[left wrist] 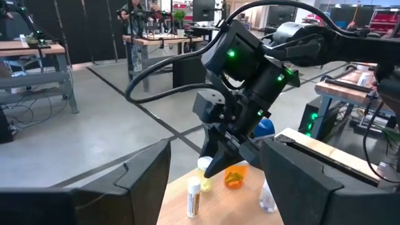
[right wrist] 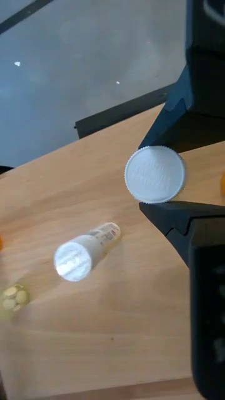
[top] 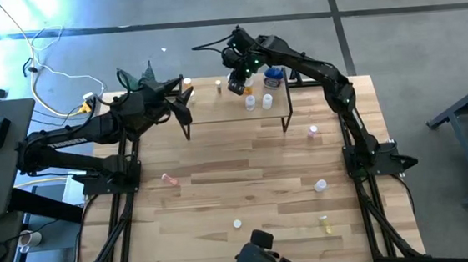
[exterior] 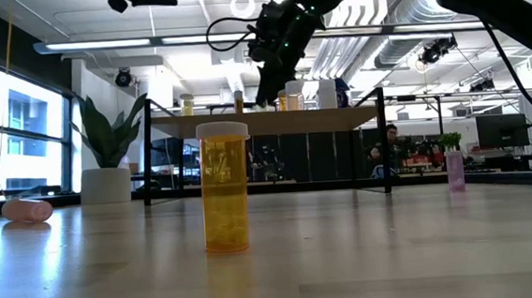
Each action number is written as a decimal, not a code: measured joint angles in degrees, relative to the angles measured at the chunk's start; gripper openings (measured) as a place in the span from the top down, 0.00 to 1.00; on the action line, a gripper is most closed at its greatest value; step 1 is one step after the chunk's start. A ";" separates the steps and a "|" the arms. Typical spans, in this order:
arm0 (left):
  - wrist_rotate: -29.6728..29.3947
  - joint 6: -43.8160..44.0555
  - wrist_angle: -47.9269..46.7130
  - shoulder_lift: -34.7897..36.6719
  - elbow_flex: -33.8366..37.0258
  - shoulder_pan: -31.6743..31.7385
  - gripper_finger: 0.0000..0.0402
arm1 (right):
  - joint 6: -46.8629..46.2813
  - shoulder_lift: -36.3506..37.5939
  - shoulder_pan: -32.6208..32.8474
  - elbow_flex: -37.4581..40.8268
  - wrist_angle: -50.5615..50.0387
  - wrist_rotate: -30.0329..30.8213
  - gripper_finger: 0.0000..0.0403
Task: Pick and place medicine bottles onto shelf by color
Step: Put the top yellow pill bottle on the shelf, then put the white pill bottle on the shelf
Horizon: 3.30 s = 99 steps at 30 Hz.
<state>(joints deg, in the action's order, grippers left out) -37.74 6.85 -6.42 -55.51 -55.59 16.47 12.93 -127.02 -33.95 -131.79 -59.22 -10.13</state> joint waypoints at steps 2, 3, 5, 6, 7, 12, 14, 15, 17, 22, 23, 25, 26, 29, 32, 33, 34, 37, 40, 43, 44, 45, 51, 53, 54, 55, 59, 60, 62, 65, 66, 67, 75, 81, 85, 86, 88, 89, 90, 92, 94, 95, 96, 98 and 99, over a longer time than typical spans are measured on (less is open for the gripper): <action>0.00 0.00 0.00 0.00 0.00 0.00 0.41 | 0.00 0.00 0.00 0.00 -0.83 0.03 0.75; 0.00 0.00 0.00 0.00 0.00 0.00 0.41 | 0.00 0.00 0.00 0.00 -1.04 0.12 0.75; 0.02 0.00 -0.08 0.00 0.00 -0.02 0.41 | 0.00 0.00 0.00 0.00 -1.63 0.57 0.75; 0.08 0.00 -0.13 0.00 0.00 -0.02 0.41 | 0.00 0.00 0.00 0.00 -1.75 0.61 0.75; 0.22 -0.01 -0.20 0.00 0.00 -0.02 0.41 | 0.00 0.02 0.00 0.00 -1.89 0.64 0.75; 0.22 -0.02 -0.31 0.00 0.00 -0.02 0.41 | 0.00 0.07 0.00 0.00 -2.46 0.63 0.75; 0.22 -0.02 -0.94 0.00 0.00 -0.02 0.41 | -0.01 0.07 0.00 0.00 -2.53 0.63 0.75; 0.23 -0.02 -1.42 0.00 0.00 -0.02 0.41 | -0.01 0.07 0.00 0.00 -2.53 0.63 0.75; 0.22 -0.02 -2.31 0.00 0.00 -0.02 0.41 | -0.17 0.09 0.00 0.00 -2.59 0.63 0.74; 0.22 0.39 -3.28 -0.02 0.00 -0.02 0.41 | -0.45 0.09 0.16 0.00 -2.89 0.62 0.65; 0.22 0.39 -3.28 -0.02 0.00 -0.02 0.41 | -0.45 0.09 0.21 0.00 -2.93 0.63 0.62; 0.20 0.42 -3.28 -0.02 0.00 -0.02 0.41 | -0.88 0.09 0.26 -0.11 -2.90 0.62 0.57; 0.20 0.42 -3.28 -0.02 0.00 -0.02 0.41 | -1.34 0.09 0.26 -0.17 -2.81 0.61 0.55; 0.17 0.42 -3.55 -0.02 0.00 -0.02 0.41 | -2.64 0.18 0.26 -0.20 -2.80 0.61 0.51; 0.11 0.44 -4.72 -0.02 0.00 0.00 0.41 | -2.73 0.63 0.17 -0.20 -2.49 0.61 0.48; 0.05 0.45 -5.08 -0.02 0.00 0.00 0.41 | -2.57 0.84 0.11 -0.20 -2.36 0.61 0.48; 0.01 0.43 -5.38 -0.02 0.00 0.00 0.41 | -2.57 1.04 0.11 -0.21 -1.86 0.61 0.48; 0.00 0.46 -6.26 -0.02 0.00 0.00 0.41 | -2.54 1.44 0.11 -0.24 -0.41 0.61 0.47; 0.00 0.44 -6.32 -0.04 0.00 -0.02 0.41 | -2.53 1.69 0.11 -0.24 0.16 0.61 0.47; -0.12 0.44 -6.49 -0.04 0.00 -0.02 0.41 | -2.44 1.81 0.11 -0.24 0.27 0.61 0.47; -0.31 0.45 -6.50 -0.04 0.00 0.00 0.41 | -2.40 1.81 0.11 -0.24 0.22 0.61 0.47; -0.36 0.44 -6.62 -0.04 0.00 -0.02 0.41 | -2.38 1.81 0.11 -0.24 0.20 0.61 0.47; -0.44 0.46 -8.81 -0.04 0.00 -0.02 0.41 | -2.40 2.74 0.22 -0.24 0.33 0.61 0.47; -0.44 0.45 -9.30 -0.04 0.00 0.00 0.41 | -2.40 3.64 0.22 -0.24 0.63 0.61 0.47; -0.44 0.44 -9.33 -0.04 0.00 -0.01 0.41 | -2.41 4.03 0.22 -0.26 0.63 0.59 0.47; -0.44 0.44 -9.33 -0.03 0.00 0.00 0.41 | -2.53 4.48 0.22 -0.26 0.57 0.60 0.47; -0.44 0.42 -9.69 0.17 0.00 -0.02 0.41 | -3.65 6.49 0.39 -0.26 0.00 0.46 0.47; -0.44 0.13 -10.26 0.40 0.00 0.00 0.41 | -3.98 7.22 0.48 -0.26 -0.17 0.44 0.47; -0.46 -1.13 -11.38 0.85 0.00 0.01 0.41 | -4.08 8.69 0.80 -0.26 -0.83 0.42 0.47; -0.45 -1.99 -13.02 1.88 0.02 0.01 0.41 | -5.80 10.29 1.65 -0.26 -1.65 0.41 0.47; -0.44 -2.08 -13.60 2.41 0.02 0.01 0.41 | -6.70 10.85 1.96 -0.26 -1.77 0.39 0.47; -0.37 -2.13 -14.03 2.90 0.02 0.01 0.41 | -7.17 11.48 2.33 -0.26 -1.85 0.39 0.47; 4.05 -5.57 -14.85 7.94 0.02 0.00 0.41 | -14.66 16.63 5.54 -0.26 -2.91 0.27 0.47; 10.67 -5.57 -15.45 10.70 0.02 -0.02 0.41 | -16.57 20.06 9.27 -0.26 -6.30 4.64 0.47; 15.14 -5.56 -17.83 11.28 0.02 0.00 0.41 | -16.96 22.42 12.40 -0.26 -9.67 9.78 0.47; 16.16 -5.55 -18.37 11.28 0.02 0.00 0.41 | -16.96 22.90 13.12 -0.26 -10.23 10.79 0.47; 17.91 -4.88 -19.62 11.25 0.02 -0.02 0.41 | -16.93 23.61 14.47 -0.26 -11.42 12.97 0.47; 18.44 -4.45 -19.78 11.23 0.02 -0.02 0.41 | -16.91 23.90 15.08 -0.26 -12.18 14.17 0.47; 19.07 -4.13 -19.84 11.23 0.02 -0.02 0.41 | -16.92 24.29 15.59 -0.26 -13.04 15.03 0.47; 19.97 -4.08 -19.90 11.23 0.02 -0.02 0.41 | -16.98 25.14 16.36 -0.26 -14.92 16.55 0.47; 20.02 -4.09 -19.91 11.23 0.02 -0.02 0.41 | -16.98 25.74 16.95 -0.28 -16.70 17.20 0.47; 20.02 -4.10 -19.91 11.23 0.02 -0.02 0.41 | -16.98 25.97 17.26 -0.26 -17.72 17.58 0.47; 20.02 -4.39 -19.89 11.23 0.02 0.02 0.41 | -16.98 26.10 17.55 -0.26 -18.87 18.27 0.47; 19.94 -5.24 -19.89 11.23 0.02 0.00 0.41 | -16.94 26.51 18.32 -0.26 -21.27 19.96 0.47; 19.77 -5.72 -19.91 11.23 0.02 0.02 0.41 | -16.96 26.82 18.53 -0.26 -22.96 20.74 0.47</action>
<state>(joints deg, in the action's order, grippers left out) -17.97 1.13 -26.32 -44.27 -55.57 16.49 -4.03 -100.20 -15.43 -132.05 -82.18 10.61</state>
